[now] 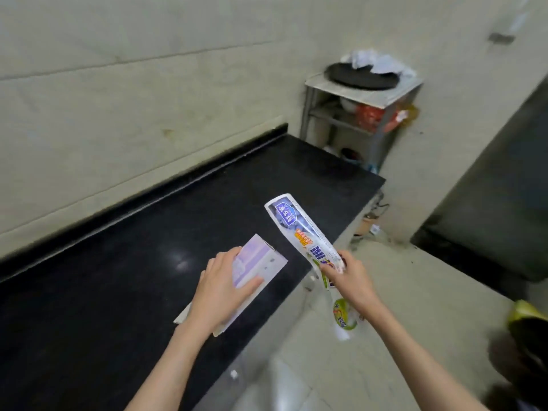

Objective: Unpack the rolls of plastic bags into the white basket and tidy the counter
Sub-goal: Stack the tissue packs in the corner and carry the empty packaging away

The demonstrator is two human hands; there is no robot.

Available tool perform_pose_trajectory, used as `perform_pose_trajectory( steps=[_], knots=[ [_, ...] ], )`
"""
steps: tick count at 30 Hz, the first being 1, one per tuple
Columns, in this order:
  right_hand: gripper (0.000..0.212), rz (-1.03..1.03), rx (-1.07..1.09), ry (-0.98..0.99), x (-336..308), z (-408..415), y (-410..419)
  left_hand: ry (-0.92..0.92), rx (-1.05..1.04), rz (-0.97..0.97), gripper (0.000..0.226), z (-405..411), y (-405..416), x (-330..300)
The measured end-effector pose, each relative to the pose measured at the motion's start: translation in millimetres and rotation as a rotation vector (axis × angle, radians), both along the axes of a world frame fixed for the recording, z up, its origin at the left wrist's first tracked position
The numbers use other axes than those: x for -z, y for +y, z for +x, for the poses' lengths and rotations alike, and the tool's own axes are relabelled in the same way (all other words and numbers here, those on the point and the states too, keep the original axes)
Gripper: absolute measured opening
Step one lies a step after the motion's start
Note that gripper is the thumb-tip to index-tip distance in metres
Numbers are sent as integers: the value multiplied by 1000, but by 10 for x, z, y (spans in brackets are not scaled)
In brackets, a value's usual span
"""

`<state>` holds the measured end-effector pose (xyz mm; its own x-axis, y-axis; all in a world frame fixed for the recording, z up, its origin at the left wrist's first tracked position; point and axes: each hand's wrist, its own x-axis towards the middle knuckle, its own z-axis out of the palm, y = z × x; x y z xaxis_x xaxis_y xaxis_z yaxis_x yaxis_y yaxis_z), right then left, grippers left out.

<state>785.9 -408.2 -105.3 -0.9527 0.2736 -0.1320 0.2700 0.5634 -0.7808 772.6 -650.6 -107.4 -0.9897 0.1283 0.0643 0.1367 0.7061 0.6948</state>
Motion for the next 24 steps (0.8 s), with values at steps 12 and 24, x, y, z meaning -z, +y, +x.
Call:
perform_pose_trajectory(
  steps=[12,24],
  knots=[
    [26,-10,642,10,40,1835,3203,-7,645,14,60,432,3871,61],
    [30,-86,1074,-184,618,2755,5286,-473,846,130,44,672,6746,628]
  ],
)
